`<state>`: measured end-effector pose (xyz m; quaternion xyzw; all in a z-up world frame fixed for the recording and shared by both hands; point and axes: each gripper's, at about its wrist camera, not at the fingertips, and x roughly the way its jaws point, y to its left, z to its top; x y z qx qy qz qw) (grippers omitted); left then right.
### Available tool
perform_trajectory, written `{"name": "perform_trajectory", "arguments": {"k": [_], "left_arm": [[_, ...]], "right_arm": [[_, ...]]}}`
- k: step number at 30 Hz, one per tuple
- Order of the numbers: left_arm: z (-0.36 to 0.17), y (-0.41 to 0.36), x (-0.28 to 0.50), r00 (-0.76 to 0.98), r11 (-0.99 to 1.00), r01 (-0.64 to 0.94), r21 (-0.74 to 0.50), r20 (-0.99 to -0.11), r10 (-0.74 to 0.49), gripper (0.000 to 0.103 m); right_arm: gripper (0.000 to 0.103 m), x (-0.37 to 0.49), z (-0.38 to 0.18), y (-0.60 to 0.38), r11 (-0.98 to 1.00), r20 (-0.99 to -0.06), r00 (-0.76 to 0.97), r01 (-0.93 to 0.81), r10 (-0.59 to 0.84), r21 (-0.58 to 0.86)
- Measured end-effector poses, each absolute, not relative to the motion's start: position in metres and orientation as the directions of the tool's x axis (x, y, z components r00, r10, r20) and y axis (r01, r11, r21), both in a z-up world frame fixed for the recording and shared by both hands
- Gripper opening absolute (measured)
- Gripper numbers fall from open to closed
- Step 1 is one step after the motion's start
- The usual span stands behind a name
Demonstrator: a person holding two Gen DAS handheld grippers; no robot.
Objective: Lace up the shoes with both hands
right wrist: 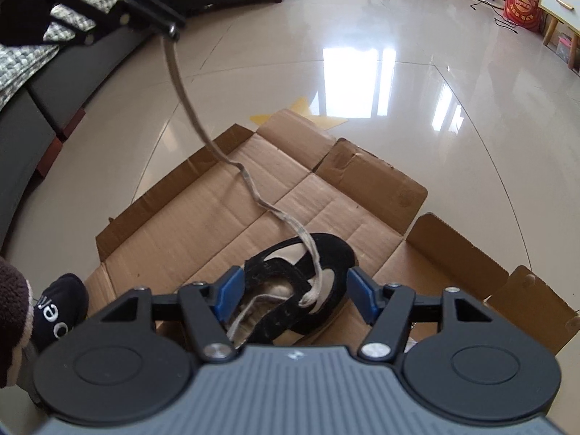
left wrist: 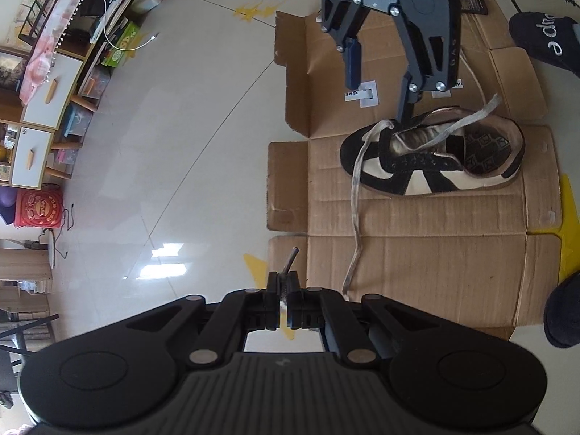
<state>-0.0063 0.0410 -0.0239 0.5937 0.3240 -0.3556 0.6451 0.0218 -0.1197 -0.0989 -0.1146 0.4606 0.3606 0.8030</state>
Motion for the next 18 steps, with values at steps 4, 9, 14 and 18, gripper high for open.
{"name": "perform_trajectory", "arguments": {"k": [4,9,14,18], "left_arm": [[-0.051,0.034,-0.008,0.510,0.069,0.860,0.505,-0.853,-0.111,0.002],[-0.085,0.025,-0.011,0.475,0.100,0.880,0.464,-0.866,-0.159,0.002],[-0.117,0.016,-0.013,0.473,0.121,0.881,0.457,-0.859,-0.195,0.002],[-0.138,0.007,-0.015,0.485,0.104,0.875,0.473,-0.848,-0.215,0.002]], "right_arm": [[0.021,0.030,-0.104,-0.120,0.722,-0.824,0.303,-0.670,0.479,0.173],[0.011,0.026,-0.121,-0.107,0.682,-0.837,0.249,-0.707,0.487,0.186],[0.011,0.019,-0.141,-0.094,0.647,-0.856,0.195,-0.738,0.479,0.194],[0.011,0.018,-0.150,-0.090,0.631,-0.860,0.181,-0.752,0.477,0.192]]}}
